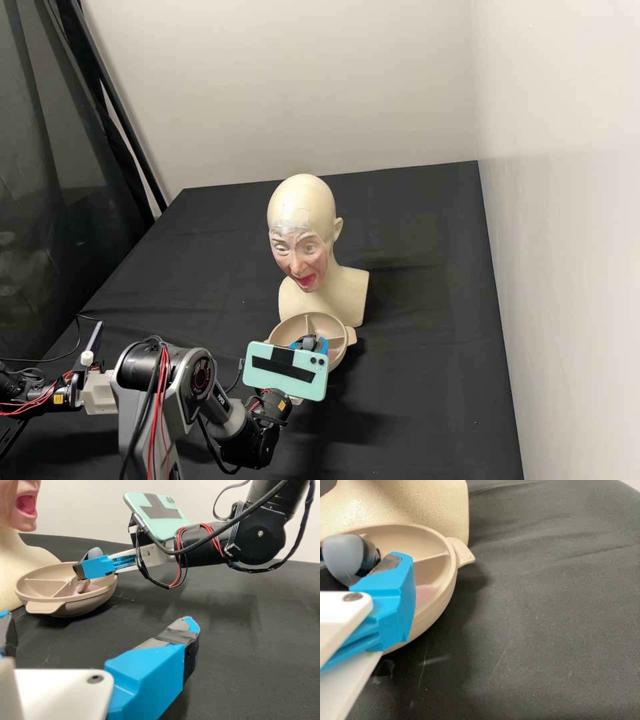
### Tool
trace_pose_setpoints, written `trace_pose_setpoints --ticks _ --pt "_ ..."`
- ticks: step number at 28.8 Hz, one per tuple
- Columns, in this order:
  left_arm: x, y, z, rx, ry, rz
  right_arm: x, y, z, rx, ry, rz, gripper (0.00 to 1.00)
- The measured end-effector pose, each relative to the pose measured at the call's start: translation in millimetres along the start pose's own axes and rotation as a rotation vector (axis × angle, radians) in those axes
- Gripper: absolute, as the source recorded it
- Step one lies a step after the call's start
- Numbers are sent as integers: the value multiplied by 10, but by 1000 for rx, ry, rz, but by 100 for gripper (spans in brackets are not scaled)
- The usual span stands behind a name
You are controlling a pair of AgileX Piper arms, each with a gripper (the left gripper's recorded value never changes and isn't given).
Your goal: Feed the grandma with a spoon
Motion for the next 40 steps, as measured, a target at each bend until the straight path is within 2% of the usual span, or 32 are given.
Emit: trace_pose_setpoints --ticks 5,8,11,16,18,25,27,34,40 --pt "0 0 0 0 0 0 -11 17 -21 0 -5 -4 0" --pt "0 0 0 0 0 0 -39 60 -40 10 -9 2 0" --pt "0 0 0 0 0 0 -91 141 -58 25 -6 27 0" --pt "0 0 0 0 0 0 -168 299 -131 73 27 81 0" --pt "0 0 0 0 0 0 -207 366 -149 84 35 106 0" --pt "0 2 -6 0 2 1 -271 459 -174 106 56 132 0" --pt "0 2 -6 0 2 1 -283 478 -193 121 65 139 0" --pt "-2 10 -34 -3 11 3 -309 506 -249 112 93 142 0" --pt "-2 10 -34 -3 11 3 -240 506 -348 106 119 133 0"
